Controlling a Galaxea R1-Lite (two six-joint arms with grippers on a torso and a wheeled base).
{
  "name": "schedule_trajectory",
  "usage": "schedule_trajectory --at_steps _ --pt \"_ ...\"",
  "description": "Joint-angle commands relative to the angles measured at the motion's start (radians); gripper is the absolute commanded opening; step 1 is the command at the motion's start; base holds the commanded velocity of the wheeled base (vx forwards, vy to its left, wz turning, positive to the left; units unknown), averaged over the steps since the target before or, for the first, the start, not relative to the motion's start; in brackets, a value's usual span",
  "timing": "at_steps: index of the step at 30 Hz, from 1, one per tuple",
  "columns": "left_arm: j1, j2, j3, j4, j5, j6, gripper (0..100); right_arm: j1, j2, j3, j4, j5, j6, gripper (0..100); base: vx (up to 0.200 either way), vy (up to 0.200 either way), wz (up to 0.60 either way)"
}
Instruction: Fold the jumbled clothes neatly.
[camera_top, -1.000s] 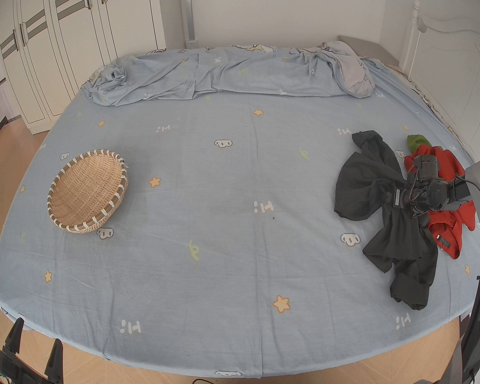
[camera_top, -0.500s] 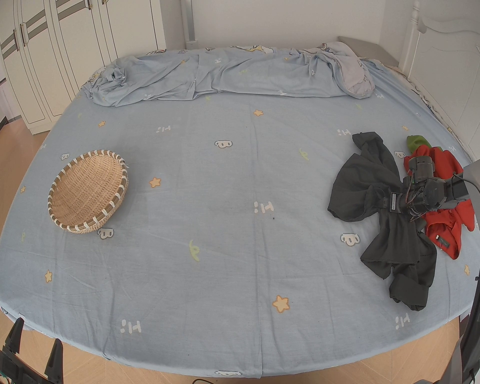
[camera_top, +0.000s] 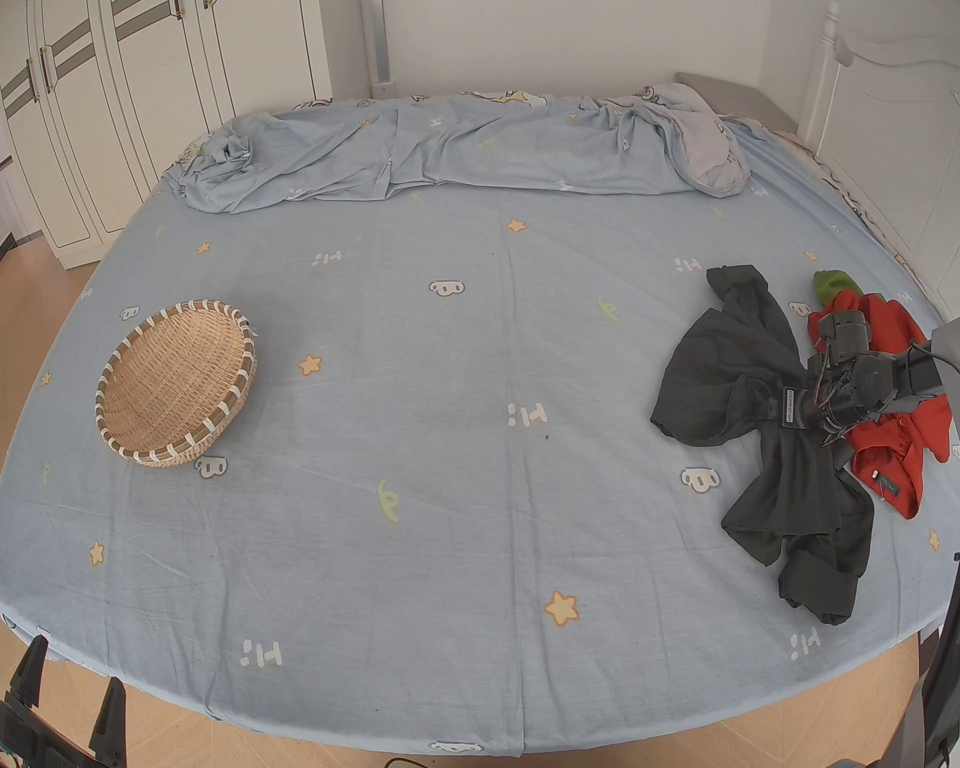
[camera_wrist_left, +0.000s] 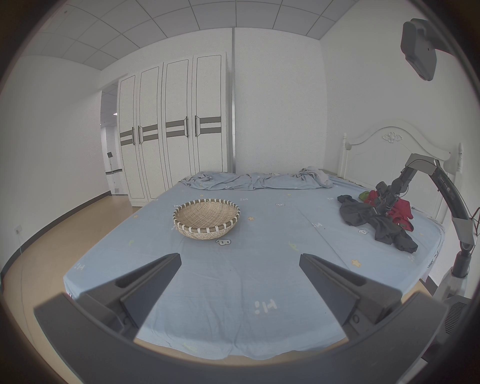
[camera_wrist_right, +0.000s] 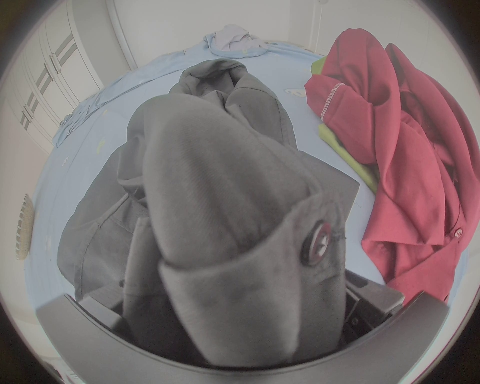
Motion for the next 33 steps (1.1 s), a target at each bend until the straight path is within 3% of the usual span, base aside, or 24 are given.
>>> schedule_trajectory --at_steps 1,19,33 --pt "0.000 -0.017 0.018 -0.001 0.000 0.000 100 0.002 -0.032 0.000 0.015 0.003 0.002 0 0.000 0.000 0.00" --pt "0.000 -0.017 0.018 -0.001 0.000 0.000 100 0.011 -0.038 -0.008 0.009 0.003 0.003 0 0.000 0.000 0.00" --pt "0.000 -0.017 0.018 -0.001 0.000 0.000 100 0.028 -0.159 0.003 0.018 0.003 0.005 0 0.000 0.000 0.00"
